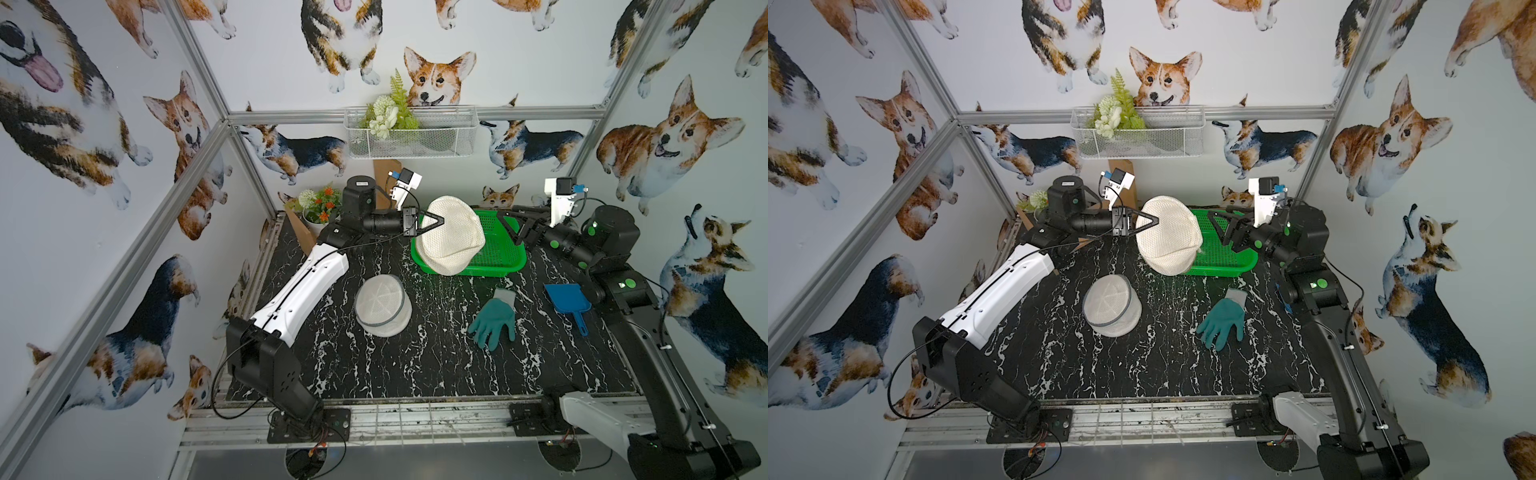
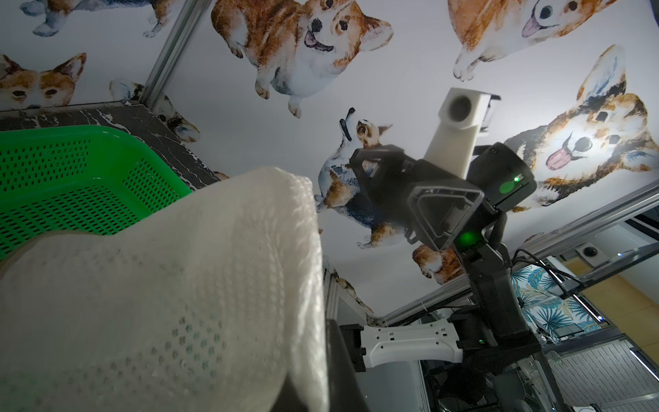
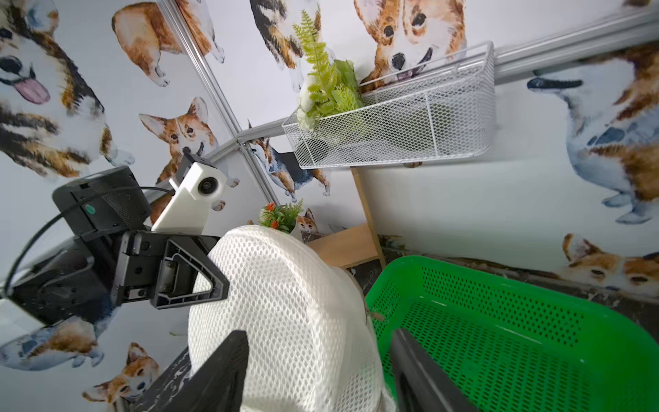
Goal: Turn the laundry bag inside out
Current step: Turn over the laundry bag.
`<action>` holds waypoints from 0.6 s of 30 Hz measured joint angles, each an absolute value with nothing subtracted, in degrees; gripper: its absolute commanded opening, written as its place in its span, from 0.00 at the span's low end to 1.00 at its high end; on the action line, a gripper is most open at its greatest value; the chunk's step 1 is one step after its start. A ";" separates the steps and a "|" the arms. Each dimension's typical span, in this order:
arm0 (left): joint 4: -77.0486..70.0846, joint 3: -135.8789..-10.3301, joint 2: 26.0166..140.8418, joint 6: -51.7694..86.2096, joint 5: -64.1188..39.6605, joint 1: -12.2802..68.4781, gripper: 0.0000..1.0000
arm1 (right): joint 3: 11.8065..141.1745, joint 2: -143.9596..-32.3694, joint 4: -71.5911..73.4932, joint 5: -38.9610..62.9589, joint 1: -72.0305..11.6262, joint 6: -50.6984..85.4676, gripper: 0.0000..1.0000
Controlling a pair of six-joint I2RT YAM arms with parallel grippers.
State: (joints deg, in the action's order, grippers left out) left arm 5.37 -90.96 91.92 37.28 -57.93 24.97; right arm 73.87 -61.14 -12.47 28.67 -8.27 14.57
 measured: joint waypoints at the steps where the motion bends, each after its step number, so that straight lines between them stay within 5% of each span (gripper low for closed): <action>1: 6.11 -91.13 91.92 36.60 -58.04 24.97 0.00 | 74.56 -62.13 -13.30 26.74 -9.58 12.40 0.66; 9: 11.44 -91.85 91.44 33.34 -57.80 24.99 0.00 | 79.07 -70.96 -16.08 22.52 -15.79 2.68 0.64; 18: 13.58 -91.85 90.11 32.10 -56.99 24.99 0.00 | 79.20 -73.41 -16.62 18.04 -19.14 -0.49 0.33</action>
